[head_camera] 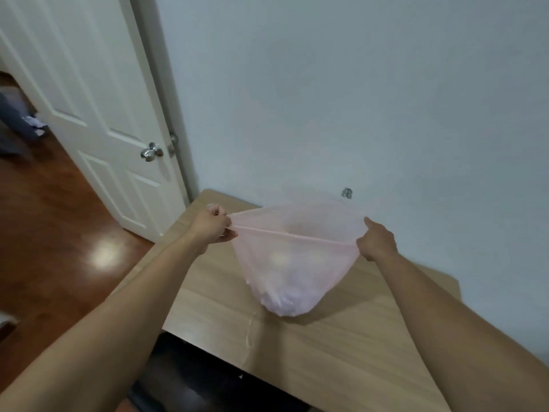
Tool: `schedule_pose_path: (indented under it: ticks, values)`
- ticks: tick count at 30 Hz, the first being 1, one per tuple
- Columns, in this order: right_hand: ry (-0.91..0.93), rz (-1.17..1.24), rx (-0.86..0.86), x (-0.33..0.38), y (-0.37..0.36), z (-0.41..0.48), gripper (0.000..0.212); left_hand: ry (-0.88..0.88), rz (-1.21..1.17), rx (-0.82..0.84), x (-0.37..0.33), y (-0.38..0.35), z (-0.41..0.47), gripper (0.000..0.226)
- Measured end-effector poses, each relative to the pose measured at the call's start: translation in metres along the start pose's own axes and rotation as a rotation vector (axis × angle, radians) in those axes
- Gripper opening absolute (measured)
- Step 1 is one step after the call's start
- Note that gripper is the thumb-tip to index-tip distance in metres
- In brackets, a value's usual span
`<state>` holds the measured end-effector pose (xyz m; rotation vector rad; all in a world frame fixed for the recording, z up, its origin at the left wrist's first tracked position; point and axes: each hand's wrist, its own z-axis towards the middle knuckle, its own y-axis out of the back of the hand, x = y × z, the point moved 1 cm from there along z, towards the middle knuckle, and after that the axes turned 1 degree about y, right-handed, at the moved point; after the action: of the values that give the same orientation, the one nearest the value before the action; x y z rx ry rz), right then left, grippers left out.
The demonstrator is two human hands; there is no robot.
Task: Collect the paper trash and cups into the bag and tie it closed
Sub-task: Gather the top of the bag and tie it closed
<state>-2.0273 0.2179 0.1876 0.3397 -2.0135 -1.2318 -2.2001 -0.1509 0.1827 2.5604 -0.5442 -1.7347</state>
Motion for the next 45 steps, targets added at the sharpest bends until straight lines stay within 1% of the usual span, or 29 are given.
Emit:
schedule_pose_path:
  ticks: [3, 7, 9, 11, 13, 15, 17, 20, 22, 26, 29, 32, 38, 40, 43, 45]
  values:
    - [-0.037, -0.049, -0.007, -0.006, 0.011, -0.003, 0.083, 0.009, 0.043, -0.061, -0.013, -0.007, 0.009, 0.036]
    - [-0.117, -0.046, -0.117, -0.008, 0.017, -0.010, 0.086, -0.004, 0.134, -0.114, -0.024, -0.020, 0.010, 0.017]
    - [-0.218, -0.004, -0.178, -0.008, 0.019, -0.011, 0.088, -0.017, 0.194, -0.154, -0.025, -0.025, 0.009, 0.022]
    - [-0.300, 0.041, -0.203, -0.016, 0.023, -0.012, 0.081, -0.024, 0.235, -0.173, -0.024, -0.027, 0.010, 0.028]
    - [-0.338, 0.083, -0.175, -0.030, 0.027, -0.012, 0.062, 0.000, 0.247, -0.160, -0.018, -0.027, 0.013, 0.029]
    - [-0.356, 0.169, -0.133, -0.042, 0.031, -0.013, 0.038, 0.056, 0.226, -0.139, -0.011, -0.025, 0.014, 0.035]
    - [-0.377, 0.301, -0.081, -0.048, 0.030, -0.013, 0.025, 0.109, 0.160, -0.094, -0.002, -0.025, 0.015, 0.043]
    - [-0.413, 0.564, -0.031, -0.048, 0.023, -0.011, 0.022, 0.184, 0.022, -0.038, 0.006, -0.026, 0.014, 0.043]
    - [-0.400, 0.751, 0.013, -0.049, 0.019, -0.011, 0.023, 0.204, -0.051, -0.024, 0.011, -0.025, 0.013, 0.044]
    - [-0.309, 0.998, 0.153, -0.053, 0.018, -0.012, 0.027, 0.201, -0.246, 0.037, 0.020, -0.021, 0.010, 0.049]
    - [-0.245, 1.133, 0.290, -0.059, 0.021, -0.010, 0.030, 0.194, -0.323, 0.109, 0.030, -0.014, 0.011, 0.044]
    - [-0.217, 1.167, 0.391, -0.067, 0.017, -0.010, 0.033, 0.191, -0.317, 0.174, 0.043, -0.006, 0.010, 0.036]
    - [-0.118, 1.118, 0.415, -0.077, 0.001, -0.015, 0.035, 0.121, -0.236, 0.343, 0.059, -0.004, 0.006, 0.036]
    - [-0.120, 1.078, 0.390, -0.076, -0.003, -0.016, 0.038, 0.116, -0.200, 0.343, 0.062, -0.005, 0.005, 0.036]
    - [-0.122, 1.010, 0.292, -0.079, -0.006, -0.015, 0.025, 0.073, -0.128, 0.293, 0.063, -0.004, 0.003, 0.034]
    - [-0.120, 0.968, 0.234, -0.082, -0.005, -0.014, 0.024, 0.054, -0.100, 0.255, 0.063, -0.004, 0.001, 0.037]
